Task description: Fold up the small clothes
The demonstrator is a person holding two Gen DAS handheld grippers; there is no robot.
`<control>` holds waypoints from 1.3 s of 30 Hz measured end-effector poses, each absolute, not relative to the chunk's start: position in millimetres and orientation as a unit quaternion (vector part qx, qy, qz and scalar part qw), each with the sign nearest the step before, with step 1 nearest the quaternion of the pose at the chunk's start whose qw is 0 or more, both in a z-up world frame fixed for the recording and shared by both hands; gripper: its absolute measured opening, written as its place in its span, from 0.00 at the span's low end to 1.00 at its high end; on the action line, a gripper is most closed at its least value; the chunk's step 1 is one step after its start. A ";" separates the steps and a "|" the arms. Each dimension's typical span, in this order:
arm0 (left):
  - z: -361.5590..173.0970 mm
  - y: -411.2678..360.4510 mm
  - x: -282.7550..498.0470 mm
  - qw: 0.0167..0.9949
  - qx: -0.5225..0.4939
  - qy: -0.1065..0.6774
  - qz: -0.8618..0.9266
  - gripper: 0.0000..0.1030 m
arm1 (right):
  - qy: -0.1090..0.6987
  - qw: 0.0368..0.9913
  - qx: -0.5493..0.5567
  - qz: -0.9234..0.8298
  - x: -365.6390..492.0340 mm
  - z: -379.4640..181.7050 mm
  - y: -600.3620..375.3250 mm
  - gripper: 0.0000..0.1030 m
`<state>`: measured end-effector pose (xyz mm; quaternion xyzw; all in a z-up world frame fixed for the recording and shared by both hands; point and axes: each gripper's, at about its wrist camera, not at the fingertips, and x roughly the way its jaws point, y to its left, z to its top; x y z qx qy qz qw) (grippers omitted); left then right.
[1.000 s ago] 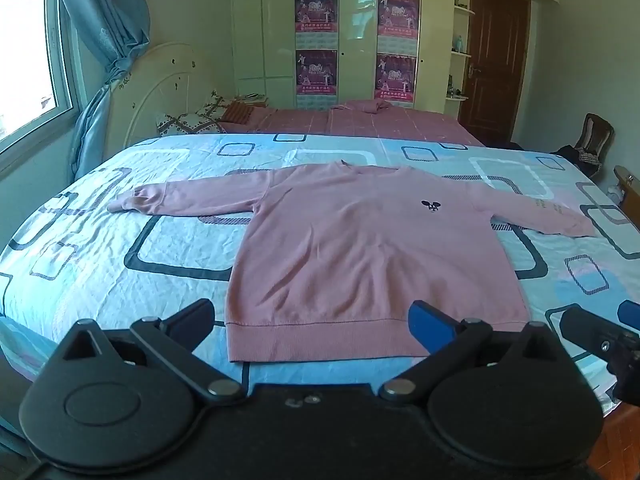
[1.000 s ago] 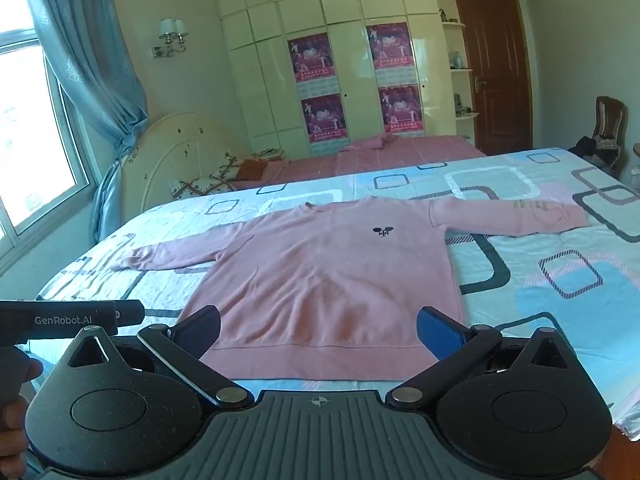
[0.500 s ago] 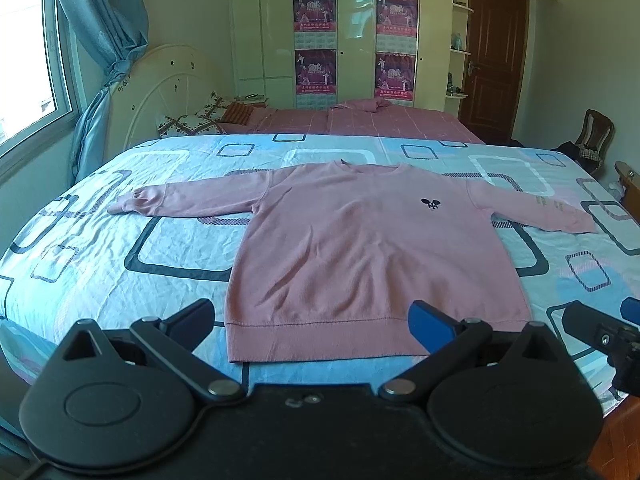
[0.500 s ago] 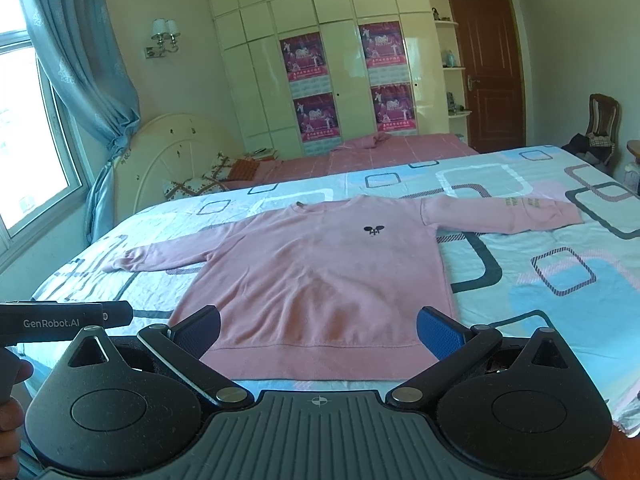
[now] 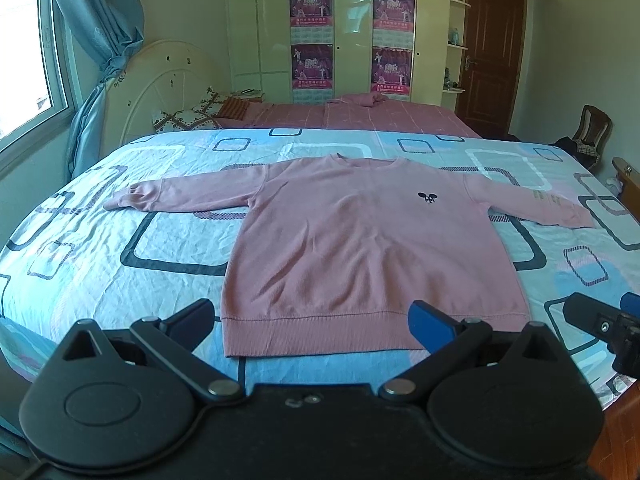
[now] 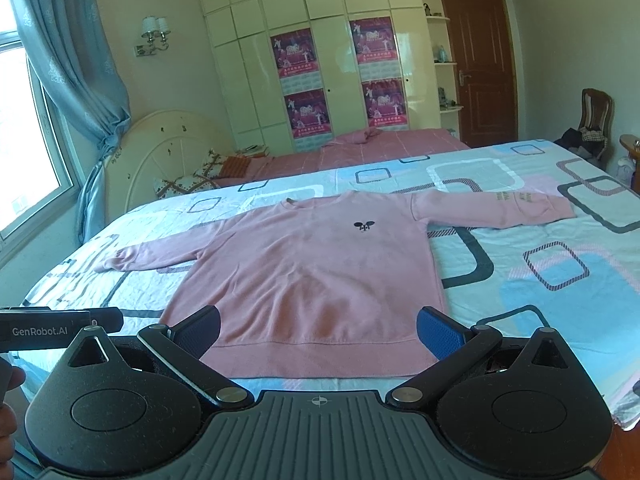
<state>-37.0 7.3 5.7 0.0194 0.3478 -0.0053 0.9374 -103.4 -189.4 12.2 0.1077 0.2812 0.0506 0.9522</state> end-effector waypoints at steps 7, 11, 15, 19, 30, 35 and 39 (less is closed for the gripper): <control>4.6 8.1 -36.5 0.936 0.020 0.350 -0.006 0.99 | 0.280 0.953 0.107 0.052 -104.6 14.2 -187.5 1.00; 3.5 9.5 -37.3 0.936 0.018 0.351 -0.004 0.99 | 0.280 0.953 0.107 0.051 -104.5 14.0 -187.0 1.00; 2.9 10.7 -38.6 0.936 0.017 0.351 -0.003 0.99 | 0.279 0.953 0.105 0.052 -104.5 14.7 -185.5 1.00; 2.3 11.4 -38.6 0.936 0.016 0.351 -0.003 0.99 | 0.280 0.953 0.105 0.054 -103.8 16.0 -182.8 1.00; 1.3 11.1 -39.4 0.935 0.011 0.354 -0.003 0.99 | 0.278 0.953 0.106 0.055 -102.7 15.0 -181.8 1.00; 0.4 11.5 -39.3 0.935 0.009 0.355 -0.003 0.99 | 0.278 0.953 0.106 0.055 -102.9 14.8 -181.8 1.00; 0.0 11.4 -39.0 0.935 0.009 0.356 -0.004 0.99 | 0.279 0.953 0.106 0.054 -102.7 14.4 -182.4 1.00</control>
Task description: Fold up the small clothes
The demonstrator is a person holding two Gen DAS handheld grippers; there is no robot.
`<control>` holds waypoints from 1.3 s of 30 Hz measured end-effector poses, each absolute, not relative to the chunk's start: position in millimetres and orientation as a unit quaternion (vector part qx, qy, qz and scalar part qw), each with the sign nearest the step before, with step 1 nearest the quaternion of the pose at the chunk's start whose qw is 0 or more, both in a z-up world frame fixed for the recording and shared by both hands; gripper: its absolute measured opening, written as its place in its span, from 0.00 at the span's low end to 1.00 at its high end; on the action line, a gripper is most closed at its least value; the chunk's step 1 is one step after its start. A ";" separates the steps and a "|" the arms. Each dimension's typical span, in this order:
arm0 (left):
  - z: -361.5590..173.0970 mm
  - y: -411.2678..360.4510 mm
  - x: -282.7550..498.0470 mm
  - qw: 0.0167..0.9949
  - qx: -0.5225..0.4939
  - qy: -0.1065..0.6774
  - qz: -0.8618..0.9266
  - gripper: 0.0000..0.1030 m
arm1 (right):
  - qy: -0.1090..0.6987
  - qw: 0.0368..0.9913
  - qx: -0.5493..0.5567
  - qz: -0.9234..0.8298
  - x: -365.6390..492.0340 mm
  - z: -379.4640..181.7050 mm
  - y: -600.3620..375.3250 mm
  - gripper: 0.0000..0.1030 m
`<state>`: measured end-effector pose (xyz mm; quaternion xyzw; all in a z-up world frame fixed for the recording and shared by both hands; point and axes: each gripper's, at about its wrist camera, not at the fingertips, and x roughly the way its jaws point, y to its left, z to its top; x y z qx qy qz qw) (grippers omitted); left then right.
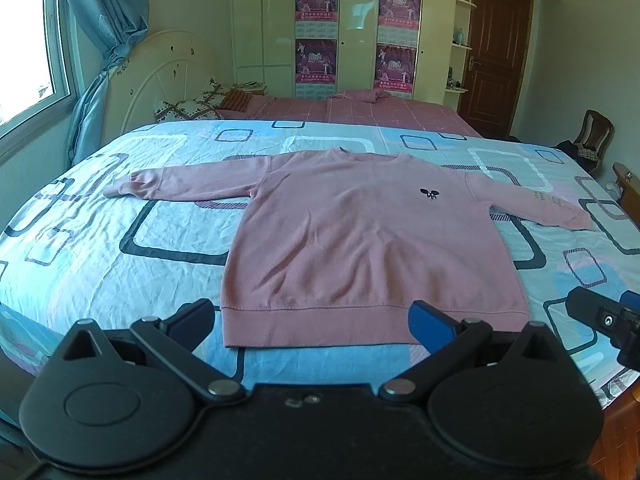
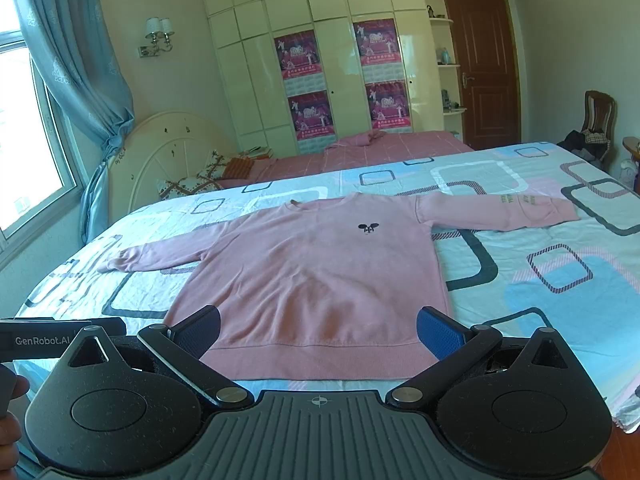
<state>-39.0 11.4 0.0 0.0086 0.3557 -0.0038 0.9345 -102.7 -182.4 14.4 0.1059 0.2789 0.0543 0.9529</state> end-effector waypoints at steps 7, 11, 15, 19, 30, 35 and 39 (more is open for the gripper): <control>-0.9 10.6 -36.5 0.934 0.008 0.358 -0.004 0.99 | 0.279 0.953 0.109 0.052 -99.7 12.5 -186.9 1.00; -0.9 10.9 -36.7 0.934 0.009 0.358 -0.004 0.99 | 0.280 0.952 0.110 0.051 -98.3 10.9 -188.2 1.00; -2.3 9.5 -34.1 0.934 0.010 0.358 -0.002 0.99 | 0.281 0.952 0.112 0.051 -96.7 9.4 -189.7 1.00; -5.0 7.5 -27.4 0.933 0.015 0.360 0.001 0.99 | 0.282 0.952 0.109 0.044 -91.6 5.4 -192.4 1.00; -16.4 11.5 15.7 0.926 0.016 0.377 0.009 0.99 | 0.294 0.950 0.103 0.016 -64.6 -11.5 -203.4 1.00; -21.3 14.7 43.5 0.926 0.013 0.377 0.001 0.99 | 0.299 0.948 0.108 0.003 -43.8 -17.3 -209.2 1.00; -26.8 18.0 72.8 0.925 0.011 0.380 0.001 0.99 | 0.305 0.946 0.111 -0.004 -19.8 -22.2 -210.9 1.00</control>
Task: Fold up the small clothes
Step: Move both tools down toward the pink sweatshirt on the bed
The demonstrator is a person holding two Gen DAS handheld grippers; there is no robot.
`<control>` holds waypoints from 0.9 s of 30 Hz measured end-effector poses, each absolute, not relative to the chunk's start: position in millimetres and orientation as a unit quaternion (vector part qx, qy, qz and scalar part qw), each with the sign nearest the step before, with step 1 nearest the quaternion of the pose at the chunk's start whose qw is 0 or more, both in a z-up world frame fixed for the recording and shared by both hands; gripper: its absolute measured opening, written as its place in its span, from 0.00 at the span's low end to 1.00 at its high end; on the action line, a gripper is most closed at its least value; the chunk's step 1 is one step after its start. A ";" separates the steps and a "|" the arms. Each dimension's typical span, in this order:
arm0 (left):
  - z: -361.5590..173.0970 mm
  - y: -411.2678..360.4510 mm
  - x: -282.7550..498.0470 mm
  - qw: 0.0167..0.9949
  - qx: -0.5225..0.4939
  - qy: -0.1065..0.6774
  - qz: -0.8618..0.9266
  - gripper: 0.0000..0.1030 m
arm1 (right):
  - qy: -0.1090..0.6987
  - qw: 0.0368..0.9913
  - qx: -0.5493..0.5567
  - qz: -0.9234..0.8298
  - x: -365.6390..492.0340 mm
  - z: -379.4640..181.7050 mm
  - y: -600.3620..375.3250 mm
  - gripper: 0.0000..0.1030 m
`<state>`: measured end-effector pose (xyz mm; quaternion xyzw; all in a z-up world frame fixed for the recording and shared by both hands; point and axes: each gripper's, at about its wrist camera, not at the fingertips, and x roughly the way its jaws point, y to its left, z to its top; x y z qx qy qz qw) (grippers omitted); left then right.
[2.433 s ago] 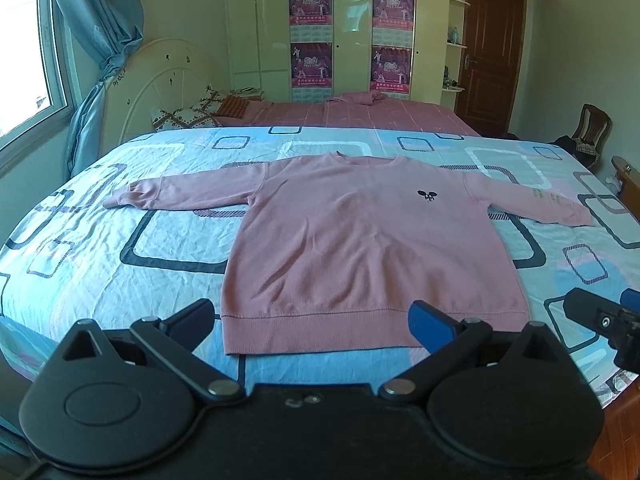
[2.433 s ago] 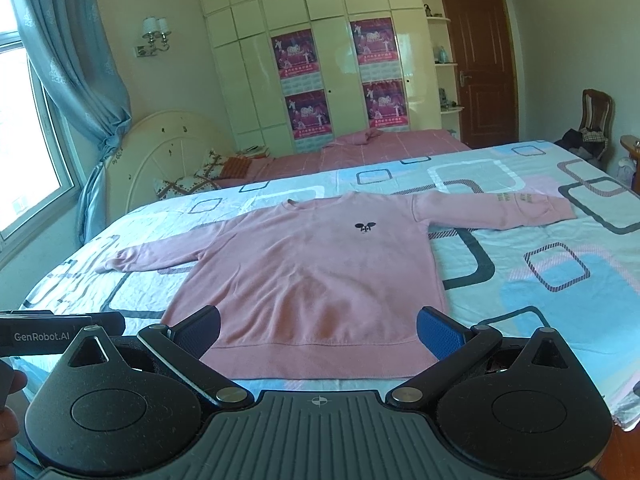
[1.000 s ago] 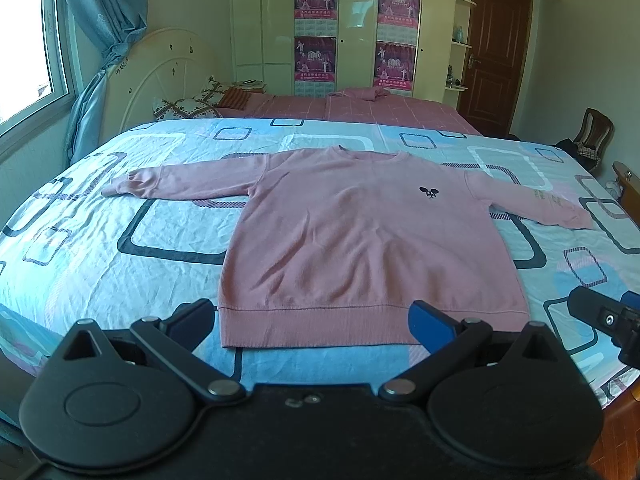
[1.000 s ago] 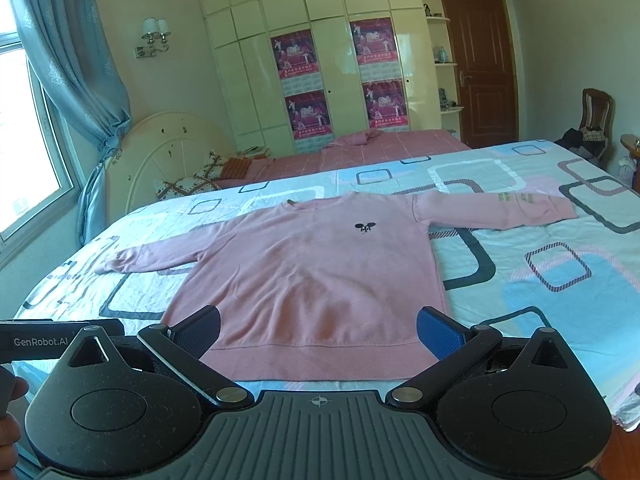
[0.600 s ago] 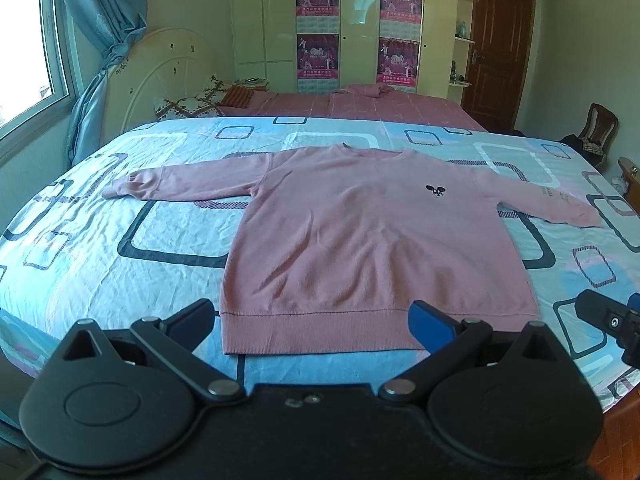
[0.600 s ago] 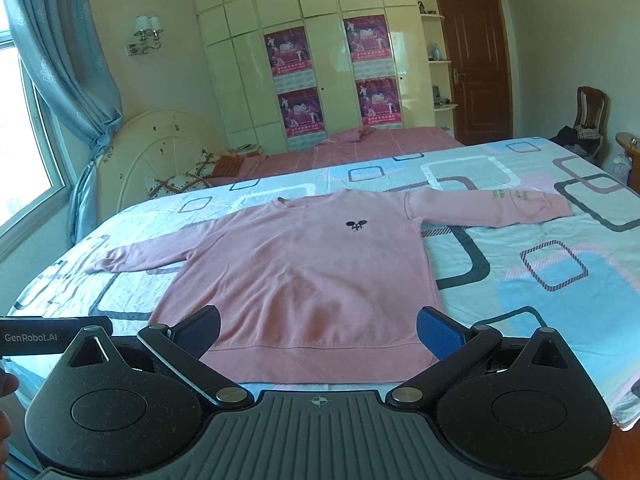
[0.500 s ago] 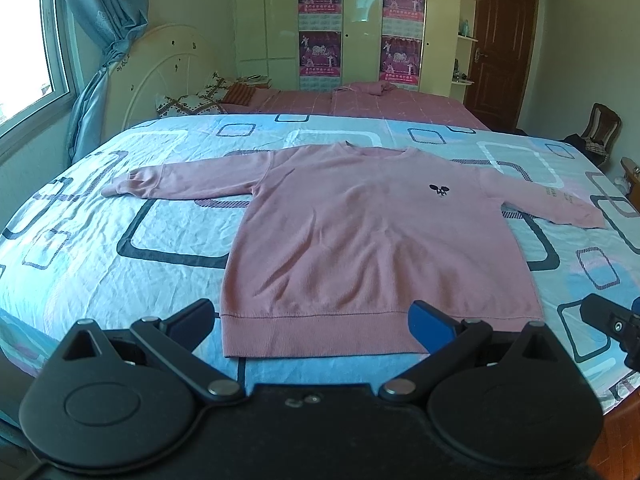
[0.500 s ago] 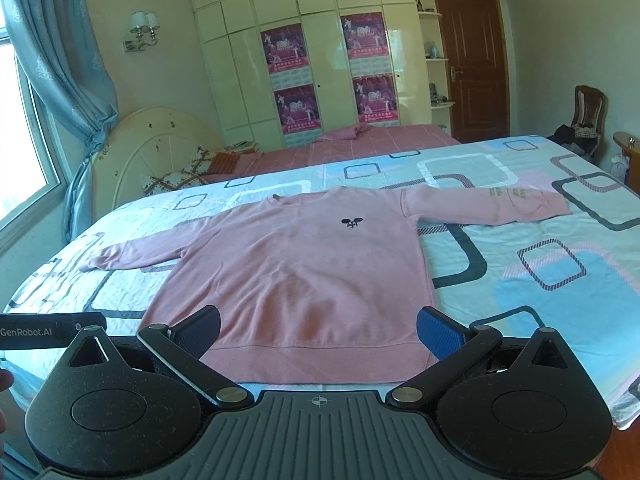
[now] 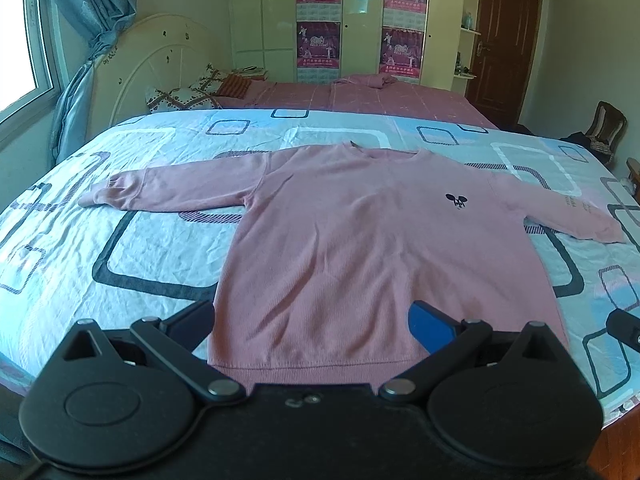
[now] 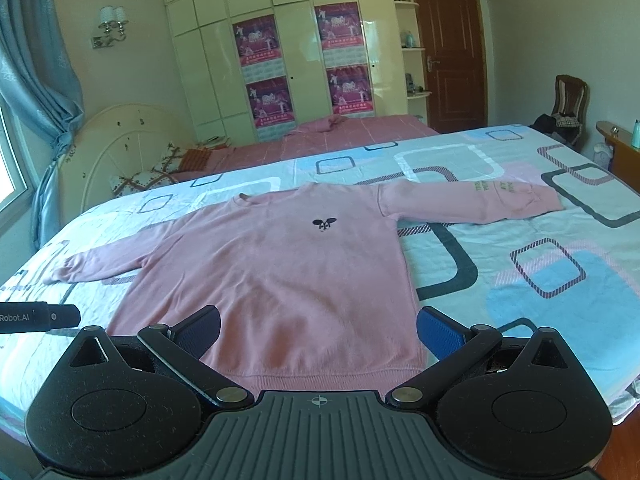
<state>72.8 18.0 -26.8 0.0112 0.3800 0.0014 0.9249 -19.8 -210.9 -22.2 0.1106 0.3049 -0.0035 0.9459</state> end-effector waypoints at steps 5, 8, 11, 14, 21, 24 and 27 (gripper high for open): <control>-33.5 24.1 114.3 0.924 0.012 0.381 -0.003 0.99 | 0.312 0.943 0.118 -0.013 16.9 -30.7 -211.5 1.00; -38.9 28.0 142.0 0.923 0.010 0.383 -0.012 0.99 | 0.315 0.941 0.121 -0.022 37.8 -34.1 -210.8 1.00; -43.5 30.1 167.7 0.922 0.018 0.386 -0.025 0.99 | 0.318 0.939 0.126 -0.033 59.8 -36.2 -208.4 1.00; -47.7 31.7 190.6 0.922 0.034 0.383 -0.040 0.99 | 0.319 0.938 0.126 -0.047 80.6 -36.5 -206.0 1.00; -59.6 40.8 236.0 0.919 0.016 0.389 -0.061 0.99 | 0.310 0.939 0.124 -0.080 120.7 -37.3 -202.5 1.00; -65.0 41.8 251.2 0.918 0.010 0.392 -0.060 0.99 | 0.307 0.939 0.128 -0.084 131.2 -39.2 -207.2 1.00; -70.2 39.6 264.1 0.917 0.004 0.394 -0.060 0.99 | 0.310 0.938 0.130 -0.088 143.0 -44.0 -216.0 1.00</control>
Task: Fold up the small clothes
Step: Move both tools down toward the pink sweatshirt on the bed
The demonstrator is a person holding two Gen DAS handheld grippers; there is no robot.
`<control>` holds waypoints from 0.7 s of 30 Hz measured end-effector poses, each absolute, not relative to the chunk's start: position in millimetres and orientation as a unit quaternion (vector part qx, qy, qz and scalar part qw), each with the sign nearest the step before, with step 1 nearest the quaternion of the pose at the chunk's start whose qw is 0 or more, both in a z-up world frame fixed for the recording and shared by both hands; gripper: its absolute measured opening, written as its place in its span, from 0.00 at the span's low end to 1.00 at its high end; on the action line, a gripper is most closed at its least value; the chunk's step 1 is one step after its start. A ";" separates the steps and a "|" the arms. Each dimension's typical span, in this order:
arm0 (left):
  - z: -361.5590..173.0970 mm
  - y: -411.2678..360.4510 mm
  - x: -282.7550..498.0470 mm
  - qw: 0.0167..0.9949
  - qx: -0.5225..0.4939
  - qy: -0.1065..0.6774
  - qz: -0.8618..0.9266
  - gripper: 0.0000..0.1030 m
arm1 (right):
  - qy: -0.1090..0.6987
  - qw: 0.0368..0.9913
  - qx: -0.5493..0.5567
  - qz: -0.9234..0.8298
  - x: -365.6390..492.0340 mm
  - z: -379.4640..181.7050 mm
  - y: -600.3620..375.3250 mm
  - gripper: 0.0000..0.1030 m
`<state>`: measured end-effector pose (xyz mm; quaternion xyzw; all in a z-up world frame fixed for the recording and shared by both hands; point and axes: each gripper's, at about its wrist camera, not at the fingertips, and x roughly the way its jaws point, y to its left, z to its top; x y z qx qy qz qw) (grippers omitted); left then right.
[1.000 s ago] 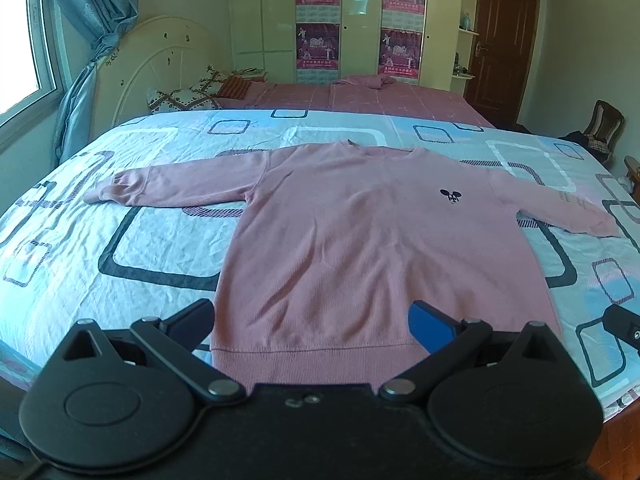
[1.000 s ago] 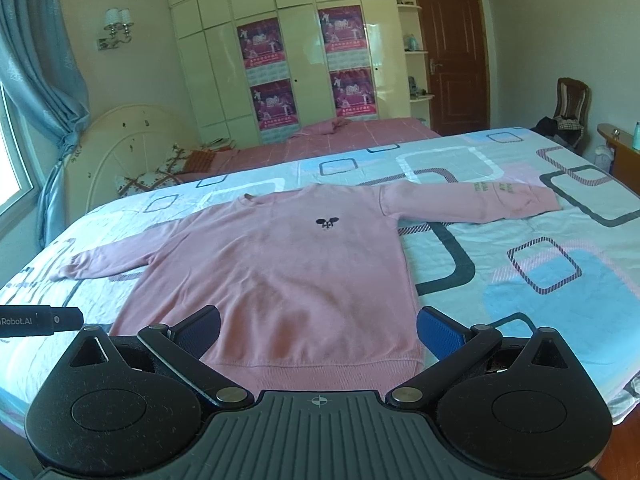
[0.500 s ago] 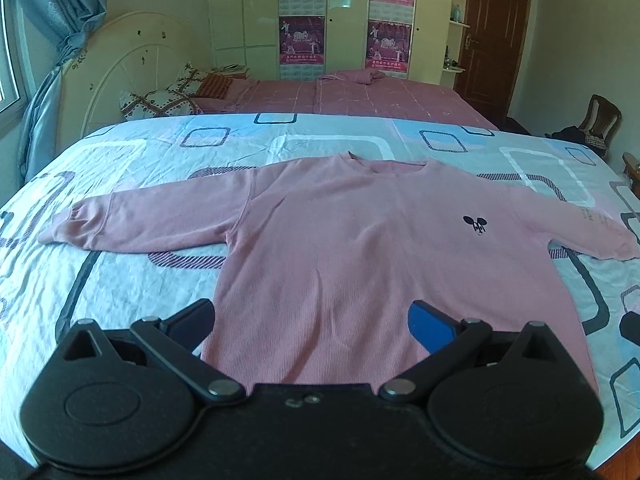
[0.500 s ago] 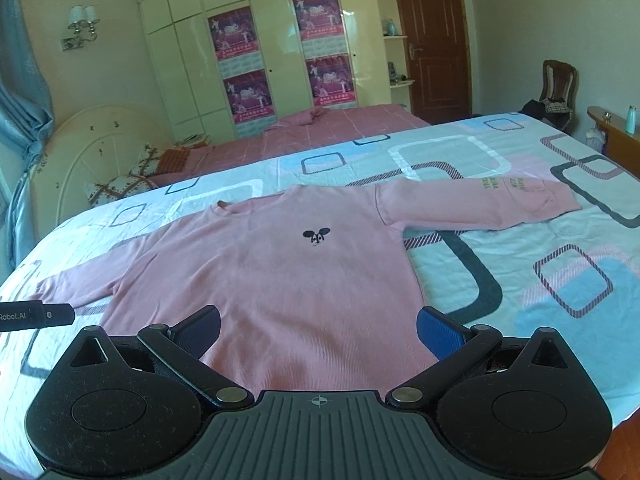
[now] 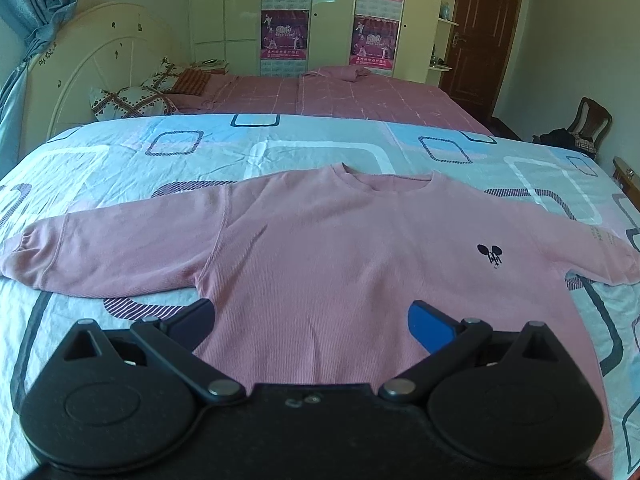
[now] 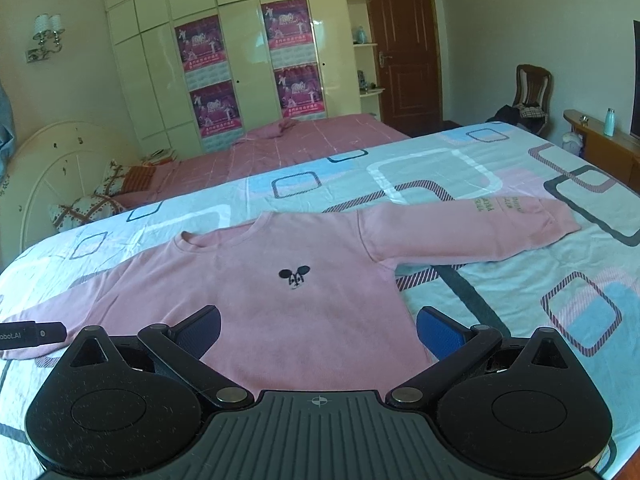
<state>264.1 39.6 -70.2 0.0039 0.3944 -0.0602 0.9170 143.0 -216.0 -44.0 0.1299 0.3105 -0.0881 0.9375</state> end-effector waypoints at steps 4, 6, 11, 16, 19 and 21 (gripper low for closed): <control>-77.5 31.7 277.3 0.917 0.004 0.396 -0.054 0.99 | 0.305 0.938 0.133 -0.097 157.8 -51.1 -239.6 0.99; -81.3 25.6 283.8 0.916 0.001 0.398 -0.048 0.99 | 0.306 0.937 0.138 -0.097 166.5 -55.9 -255.2 0.99; -90.4 1.3 301.5 0.914 0.002 0.403 -0.032 0.99 | 0.309 0.934 0.146 -0.105 190.4 -69.8 -302.6 0.99; -102.9 -35.5 320.3 0.913 0.011 0.407 -0.037 0.98 | 0.321 0.926 0.159 -0.120 210.9 -85.9 -359.1 0.81; -110.4 -57.8 330.4 0.910 0.017 0.411 -0.040 0.97 | 0.331 0.917 0.174 -0.139 220.8 -100.0 -397.0 0.80; -115.2 -71.4 336.9 0.908 0.022 0.416 -0.044 0.95 | 0.336 0.913 0.175 -0.155 225.3 -108.6 -420.2 0.80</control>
